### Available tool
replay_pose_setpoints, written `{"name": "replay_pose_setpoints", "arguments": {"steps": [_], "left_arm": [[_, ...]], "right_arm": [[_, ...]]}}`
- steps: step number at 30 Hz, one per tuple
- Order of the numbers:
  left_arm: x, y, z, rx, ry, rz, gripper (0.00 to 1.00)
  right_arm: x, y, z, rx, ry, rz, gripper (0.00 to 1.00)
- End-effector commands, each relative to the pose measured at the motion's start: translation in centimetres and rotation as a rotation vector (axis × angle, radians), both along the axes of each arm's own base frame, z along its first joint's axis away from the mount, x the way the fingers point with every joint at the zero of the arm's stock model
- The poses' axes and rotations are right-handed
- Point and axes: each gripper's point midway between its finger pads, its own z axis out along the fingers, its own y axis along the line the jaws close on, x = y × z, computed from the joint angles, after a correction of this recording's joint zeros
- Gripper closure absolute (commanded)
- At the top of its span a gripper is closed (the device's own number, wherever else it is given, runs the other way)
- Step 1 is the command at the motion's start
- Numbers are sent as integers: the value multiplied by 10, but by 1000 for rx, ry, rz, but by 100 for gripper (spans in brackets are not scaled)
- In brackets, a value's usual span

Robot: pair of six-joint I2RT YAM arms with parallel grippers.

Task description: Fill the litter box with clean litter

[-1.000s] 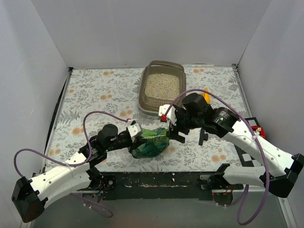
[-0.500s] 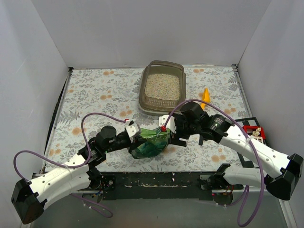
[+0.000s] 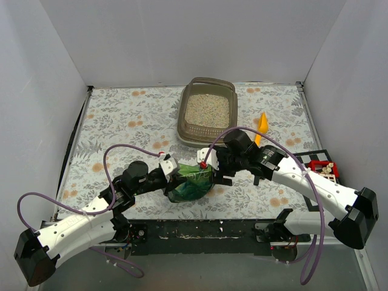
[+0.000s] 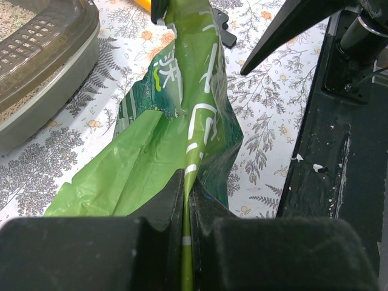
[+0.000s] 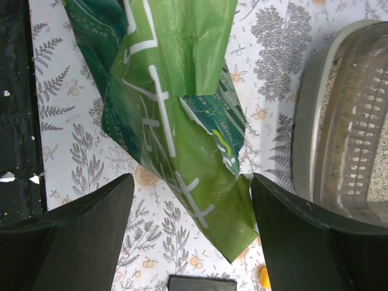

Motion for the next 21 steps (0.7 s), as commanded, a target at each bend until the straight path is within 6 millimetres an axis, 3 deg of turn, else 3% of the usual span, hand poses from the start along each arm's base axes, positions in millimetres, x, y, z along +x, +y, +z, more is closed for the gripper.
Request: {"name": "replay_pose_setpoints", "arguments": {"steps": [1, 6, 8, 10, 14, 21], "left_arm": [[4, 4, 1, -7, -11, 29, 100], [5, 5, 5, -15, -26, 40, 100], [4, 5, 5, -17, -27, 37, 100], [3, 5, 7, -22, -34, 32, 100], [5, 5, 11, -20, -67, 21, 100], [35, 1, 28, 90, -197, 38, 100]], "right_arm": [[-11, 7, -16, 16, 60, 58, 18], [-28, 7, -34, -9, 180, 91, 37], [-30, 7, -33, -9, 209, 94, 61], [-27, 5, -30, -17, 216, 78, 98], [-21, -4, -14, -22, 158, 35, 99], [-16, -21, 30, -35, 140, -88, 99]]}}
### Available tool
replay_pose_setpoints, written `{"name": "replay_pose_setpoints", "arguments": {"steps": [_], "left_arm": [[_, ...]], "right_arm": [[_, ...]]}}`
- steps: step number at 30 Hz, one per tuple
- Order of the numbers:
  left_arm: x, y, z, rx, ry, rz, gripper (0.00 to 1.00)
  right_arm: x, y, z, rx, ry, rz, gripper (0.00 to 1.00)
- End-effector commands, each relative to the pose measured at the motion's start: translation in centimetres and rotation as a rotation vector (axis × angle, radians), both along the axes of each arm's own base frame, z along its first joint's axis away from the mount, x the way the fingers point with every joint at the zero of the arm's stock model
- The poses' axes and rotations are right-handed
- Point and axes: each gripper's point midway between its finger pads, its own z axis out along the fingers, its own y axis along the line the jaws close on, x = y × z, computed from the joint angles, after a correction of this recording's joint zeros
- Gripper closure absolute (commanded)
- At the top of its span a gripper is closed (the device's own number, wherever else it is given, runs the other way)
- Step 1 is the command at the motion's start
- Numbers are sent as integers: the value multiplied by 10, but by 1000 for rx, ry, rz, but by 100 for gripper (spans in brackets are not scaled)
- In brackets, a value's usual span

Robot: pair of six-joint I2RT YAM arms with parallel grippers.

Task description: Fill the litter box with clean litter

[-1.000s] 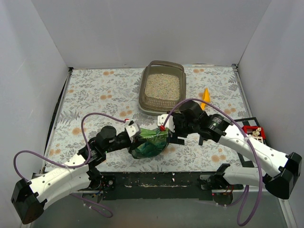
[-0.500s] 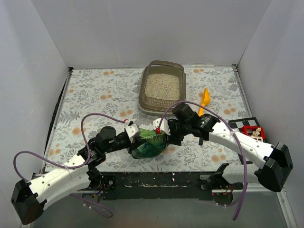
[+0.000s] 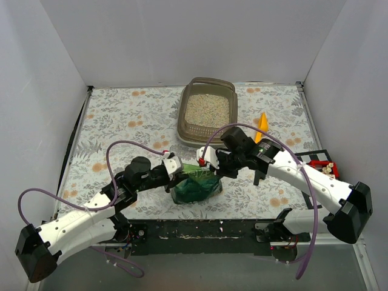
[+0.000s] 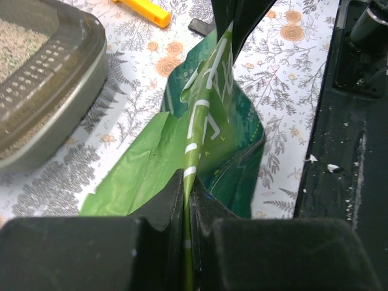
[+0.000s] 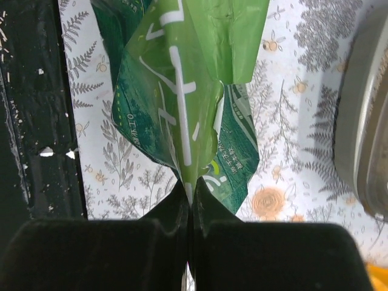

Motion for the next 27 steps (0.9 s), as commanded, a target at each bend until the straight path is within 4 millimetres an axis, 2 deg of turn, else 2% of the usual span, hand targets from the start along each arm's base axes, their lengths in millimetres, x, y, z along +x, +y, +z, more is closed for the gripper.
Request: {"name": "replay_pose_setpoints", "arguments": {"steps": [1, 3, 5, 8, 11, 14, 17, 19, 22, 27], "left_arm": [[36, 3, 25, 64, -166, 45, 100], [49, 4, 26, 75, -161, 38, 100], [54, 2, 21, 89, -136, 8, 100], [58, 4, 7, 129, -120, 7, 100], [47, 3, 5, 115, -109, -31, 100], [21, 0, 8, 75, -59, -128, 75], [0, -5, 14, 49, 10, -223, 59], [-7, -9, 22, 38, 47, -265, 54], [-8, -13, 39, 14, 66, -272, 53], [-5, -13, 81, -59, -67, -259, 52]], "right_arm": [[-3, -11, 55, 59, -15, -98, 99], [-8, -10, 62, 82, 16, -125, 99], [-15, -13, 60, 85, 57, -155, 99], [-31, -19, 39, 81, 139, -184, 99], [-41, -28, 19, 70, 176, -208, 99], [-46, -29, 10, 96, 180, -206, 99], [-44, -30, 5, 85, 175, -213, 99], [-40, -30, 4, 74, 166, -219, 99], [-33, -28, 8, 73, 150, -242, 99], [-32, -21, 19, 121, 139, -233, 99]]}}
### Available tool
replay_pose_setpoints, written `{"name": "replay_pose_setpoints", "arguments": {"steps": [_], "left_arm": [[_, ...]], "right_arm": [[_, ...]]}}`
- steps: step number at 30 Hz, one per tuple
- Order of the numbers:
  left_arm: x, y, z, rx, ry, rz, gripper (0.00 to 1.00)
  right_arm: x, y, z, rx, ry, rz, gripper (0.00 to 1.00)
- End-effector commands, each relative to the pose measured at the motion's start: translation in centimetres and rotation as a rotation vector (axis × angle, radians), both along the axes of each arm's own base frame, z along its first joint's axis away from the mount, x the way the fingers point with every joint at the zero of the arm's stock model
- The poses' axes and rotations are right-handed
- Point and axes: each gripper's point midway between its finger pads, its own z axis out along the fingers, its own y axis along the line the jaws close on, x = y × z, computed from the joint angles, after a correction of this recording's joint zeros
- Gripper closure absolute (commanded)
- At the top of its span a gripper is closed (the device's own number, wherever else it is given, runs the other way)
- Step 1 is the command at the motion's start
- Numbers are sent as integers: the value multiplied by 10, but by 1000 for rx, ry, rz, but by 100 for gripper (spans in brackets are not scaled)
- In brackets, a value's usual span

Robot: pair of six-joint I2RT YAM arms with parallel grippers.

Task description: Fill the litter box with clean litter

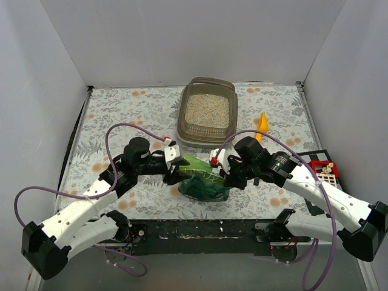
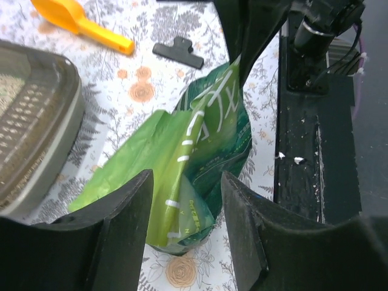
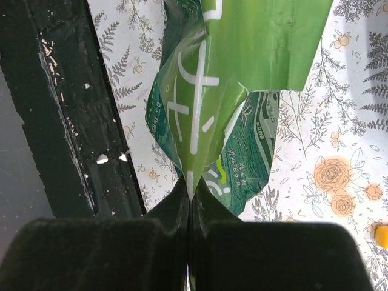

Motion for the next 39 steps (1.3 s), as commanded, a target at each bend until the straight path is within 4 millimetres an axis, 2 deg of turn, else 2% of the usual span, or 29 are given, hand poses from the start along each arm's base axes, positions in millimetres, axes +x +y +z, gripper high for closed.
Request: {"name": "replay_pose_setpoints", "arguments": {"steps": [1, 4, 10, 17, 19, 21, 22, 24, 25, 27, 29, 30, 32, 35, 37, 39], "left_arm": [[-9, -2, 49, -106, -97, -45, 50], [-9, -9, 46, -101, -87, -88, 48], [7, -25, 21, -59, -47, -122, 48], [6, -33, -11, -23, 42, -156, 50], [4, -33, -19, -13, 53, -158, 62], [3, -34, -26, 1, 52, -151, 89], [5, -33, -29, 2, 49, -140, 98], [5, -32, -34, 12, 51, -128, 100], [5, -32, -35, 15, 50, -124, 100], [7, -31, -36, 17, 41, -105, 100], [11, -28, -33, 15, 19, -70, 100], [12, -27, -32, 15, 8, -59, 100], [14, -23, -29, 10, -14, -30, 100], [11, -18, -28, -2, -24, -14, 100], [7, -17, -25, -17, -19, -15, 100], [4, -14, -23, -28, -14, -9, 100]], "right_arm": [[4, 6, 16, 44, -16, -20, 99], [4, 7, 15, 45, -10, -23, 99], [1, 7, 15, 55, 3, -34, 99], [-1, 5, 13, 60, 11, -47, 99], [2, 5, 14, 60, 5, -60, 99], [4, 7, 17, 72, -3, -68, 99], [6, 7, 20, 77, -9, -83, 99], [9, 8, 25, 87, -20, -100, 99], [12, 9, 31, 101, -34, -106, 96], [18, 7, 46, 121, -71, -142, 83], [25, 2, 69, 152, -131, -192, 72], [29, -1, 83, 182, -158, -237, 62], [38, -12, 113, 243, -223, -339, 49], [55, -37, 148, 325, -283, -573, 25], [60, -47, 157, 348, -277, -683, 13], [69, -60, 150, 308, -265, -813, 11]]}}
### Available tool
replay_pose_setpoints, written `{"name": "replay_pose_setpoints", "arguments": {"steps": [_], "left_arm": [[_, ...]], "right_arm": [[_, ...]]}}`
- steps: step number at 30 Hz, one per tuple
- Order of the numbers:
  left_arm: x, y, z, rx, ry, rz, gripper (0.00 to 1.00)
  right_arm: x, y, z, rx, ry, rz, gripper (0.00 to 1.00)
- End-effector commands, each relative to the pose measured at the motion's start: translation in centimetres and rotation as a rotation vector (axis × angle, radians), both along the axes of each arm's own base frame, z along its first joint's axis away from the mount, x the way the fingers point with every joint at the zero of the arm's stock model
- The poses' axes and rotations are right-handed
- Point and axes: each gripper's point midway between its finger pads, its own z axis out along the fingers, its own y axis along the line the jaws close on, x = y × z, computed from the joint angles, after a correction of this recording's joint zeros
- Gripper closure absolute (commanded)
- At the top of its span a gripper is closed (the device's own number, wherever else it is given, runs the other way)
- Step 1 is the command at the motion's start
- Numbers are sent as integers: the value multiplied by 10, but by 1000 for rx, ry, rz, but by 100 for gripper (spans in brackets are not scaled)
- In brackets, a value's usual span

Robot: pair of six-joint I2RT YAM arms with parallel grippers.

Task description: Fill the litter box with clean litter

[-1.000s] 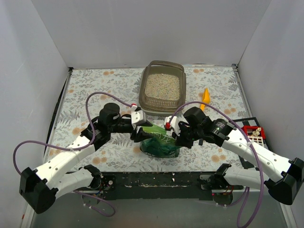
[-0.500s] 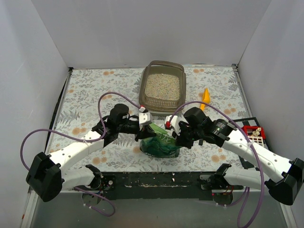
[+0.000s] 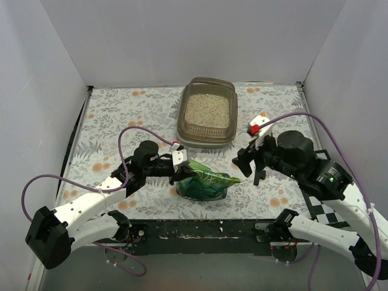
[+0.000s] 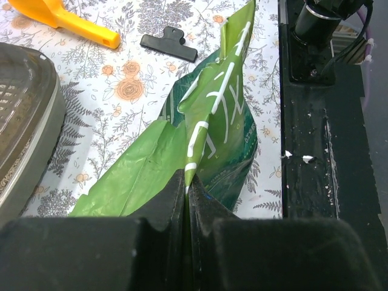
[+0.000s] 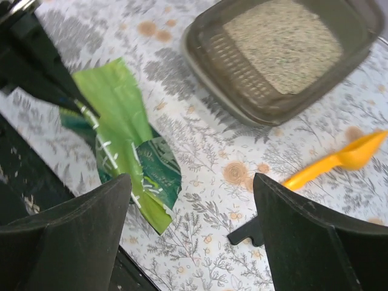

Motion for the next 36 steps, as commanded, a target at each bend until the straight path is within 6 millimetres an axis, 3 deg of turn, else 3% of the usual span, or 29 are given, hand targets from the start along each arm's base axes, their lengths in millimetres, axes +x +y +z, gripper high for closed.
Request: {"name": "replay_pose_setpoints", "arguments": {"steps": [1, 7, 11, 20, 24, 30, 36], "left_arm": [[-1, 8, 6, -20, -7, 49, 100], [4, 13, 9, -52, -30, 108, 100], [0, 14, 8, -72, -15, 114, 100], [0, 12, 6, -86, 38, 132, 100], [1, 13, 8, -96, 35, 142, 100], [-1, 11, 8, -97, 36, 140, 100], [-2, 11, 5, -90, 37, 141, 100]], "right_arm": [[29, -35, 6, 38, 61, -381, 11], [53, -61, -58, 22, 285, -631, 21], [68, -95, -98, 92, 391, -791, 31], [56, -130, -193, 166, 632, -917, 36], [57, -143, -214, 180, 638, -980, 37], [68, -139, -217, 239, 661, -989, 44], [70, -143, -234, 235, 697, -1029, 49]]}}
